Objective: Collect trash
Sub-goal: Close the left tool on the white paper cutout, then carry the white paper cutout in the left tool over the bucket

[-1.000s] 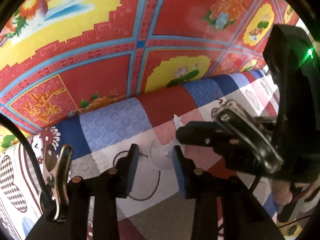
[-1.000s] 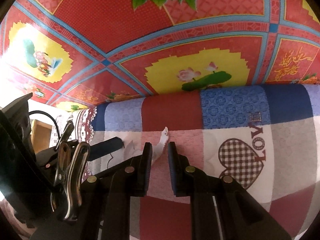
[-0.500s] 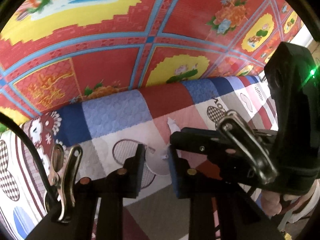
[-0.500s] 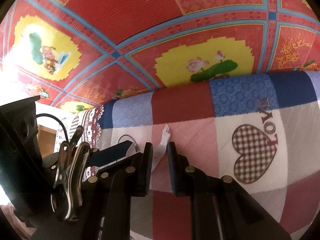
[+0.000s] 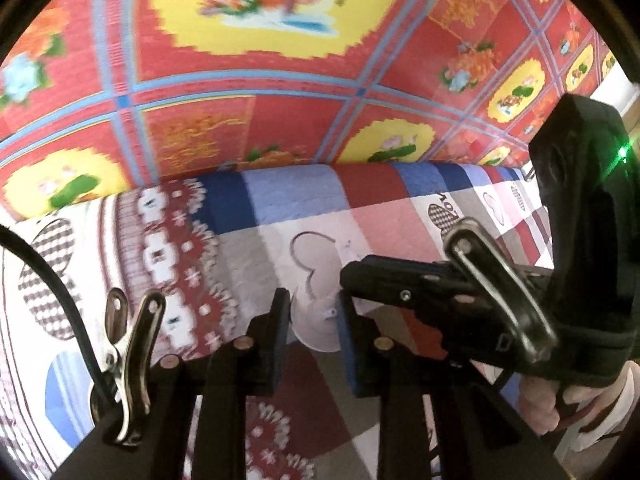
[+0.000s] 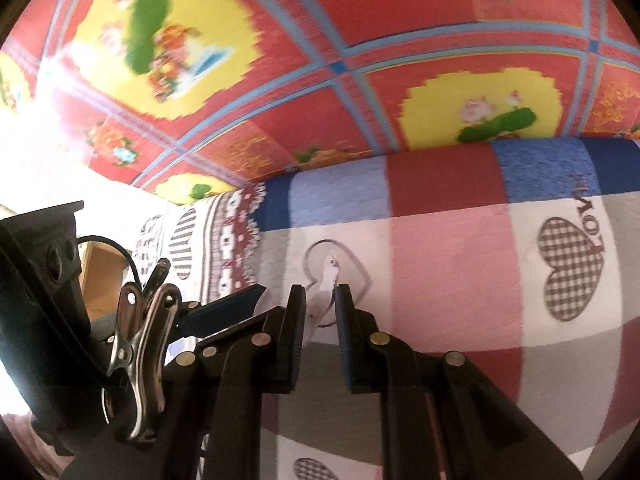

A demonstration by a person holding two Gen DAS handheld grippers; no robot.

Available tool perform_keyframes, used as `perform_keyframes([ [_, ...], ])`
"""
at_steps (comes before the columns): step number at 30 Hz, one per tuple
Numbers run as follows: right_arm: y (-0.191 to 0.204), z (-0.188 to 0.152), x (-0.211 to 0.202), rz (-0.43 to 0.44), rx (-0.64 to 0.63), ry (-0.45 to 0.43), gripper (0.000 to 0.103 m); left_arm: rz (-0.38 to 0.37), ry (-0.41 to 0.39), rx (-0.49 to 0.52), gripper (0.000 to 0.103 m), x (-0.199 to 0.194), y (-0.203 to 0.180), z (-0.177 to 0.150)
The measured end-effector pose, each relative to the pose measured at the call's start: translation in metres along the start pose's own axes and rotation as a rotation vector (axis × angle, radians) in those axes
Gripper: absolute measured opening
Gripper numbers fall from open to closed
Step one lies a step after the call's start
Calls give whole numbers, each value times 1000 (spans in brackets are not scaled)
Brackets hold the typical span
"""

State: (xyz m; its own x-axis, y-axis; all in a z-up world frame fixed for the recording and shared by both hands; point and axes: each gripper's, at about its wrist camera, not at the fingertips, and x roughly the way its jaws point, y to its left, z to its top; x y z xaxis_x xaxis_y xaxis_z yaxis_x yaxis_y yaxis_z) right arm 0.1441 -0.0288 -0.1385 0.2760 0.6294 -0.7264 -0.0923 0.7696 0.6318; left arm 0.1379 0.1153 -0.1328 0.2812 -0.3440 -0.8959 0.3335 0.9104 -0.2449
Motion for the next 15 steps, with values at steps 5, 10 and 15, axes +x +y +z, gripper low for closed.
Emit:
perform_keyframes([
  [5,24,-5,4,13,-34,5,17,16,-29,-39,24,-25,21,-14],
  [10,54,-10,12,31,-78,15,17,37,-55,-79,24,-48,45,-28],
  [15,86,-14,24,46,-122,29,18,52,-81,-123,24,-72,71,-43],
])
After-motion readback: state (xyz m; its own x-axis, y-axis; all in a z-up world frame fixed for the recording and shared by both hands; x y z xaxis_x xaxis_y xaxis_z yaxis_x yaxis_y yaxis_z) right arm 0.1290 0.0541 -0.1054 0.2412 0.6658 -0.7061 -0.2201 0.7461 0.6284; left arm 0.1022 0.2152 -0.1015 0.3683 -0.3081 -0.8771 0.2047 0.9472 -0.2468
